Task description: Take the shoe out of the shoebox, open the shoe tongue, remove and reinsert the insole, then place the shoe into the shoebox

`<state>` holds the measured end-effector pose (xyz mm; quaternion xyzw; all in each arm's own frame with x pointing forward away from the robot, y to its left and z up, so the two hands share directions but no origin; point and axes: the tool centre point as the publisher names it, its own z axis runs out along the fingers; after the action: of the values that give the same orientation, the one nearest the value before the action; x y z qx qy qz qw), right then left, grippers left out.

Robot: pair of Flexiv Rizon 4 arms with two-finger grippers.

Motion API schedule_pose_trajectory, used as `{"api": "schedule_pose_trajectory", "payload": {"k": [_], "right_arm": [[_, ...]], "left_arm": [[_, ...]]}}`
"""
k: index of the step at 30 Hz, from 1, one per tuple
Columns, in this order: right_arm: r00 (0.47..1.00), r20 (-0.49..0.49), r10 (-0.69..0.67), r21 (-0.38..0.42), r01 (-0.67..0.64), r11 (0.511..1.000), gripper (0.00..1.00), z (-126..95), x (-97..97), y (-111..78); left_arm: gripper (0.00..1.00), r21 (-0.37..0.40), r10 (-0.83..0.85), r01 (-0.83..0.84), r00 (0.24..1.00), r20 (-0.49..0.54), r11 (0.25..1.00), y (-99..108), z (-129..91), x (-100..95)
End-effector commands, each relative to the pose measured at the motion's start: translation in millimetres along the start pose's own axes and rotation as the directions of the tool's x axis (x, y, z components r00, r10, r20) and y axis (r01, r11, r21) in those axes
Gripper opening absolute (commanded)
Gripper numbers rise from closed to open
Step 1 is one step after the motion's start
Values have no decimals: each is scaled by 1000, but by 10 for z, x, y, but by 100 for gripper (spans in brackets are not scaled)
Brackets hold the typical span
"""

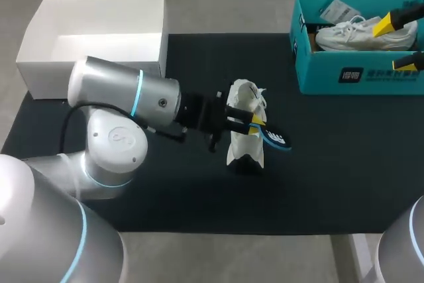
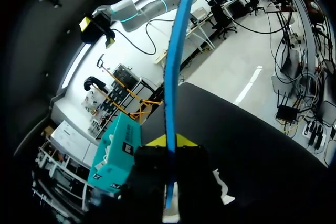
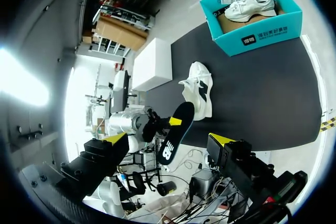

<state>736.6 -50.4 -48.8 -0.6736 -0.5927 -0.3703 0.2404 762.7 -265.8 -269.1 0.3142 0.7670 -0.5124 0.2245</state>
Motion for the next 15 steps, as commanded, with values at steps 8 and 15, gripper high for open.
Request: {"api": "schedule_pose_trajectory", "payload": {"k": [8, 15], "right_arm": [[1000, 3, 2, 1, -2, 1000, 100, 9, 2, 9], [1000, 3, 2, 1, -2, 1000, 100, 9, 2, 9]], "left_arm": [[0, 27, 30, -29, 998, -59, 999, 220, 43, 1], [0, 58, 51, -45, 993, -111, 997, 319, -5, 27]]}}
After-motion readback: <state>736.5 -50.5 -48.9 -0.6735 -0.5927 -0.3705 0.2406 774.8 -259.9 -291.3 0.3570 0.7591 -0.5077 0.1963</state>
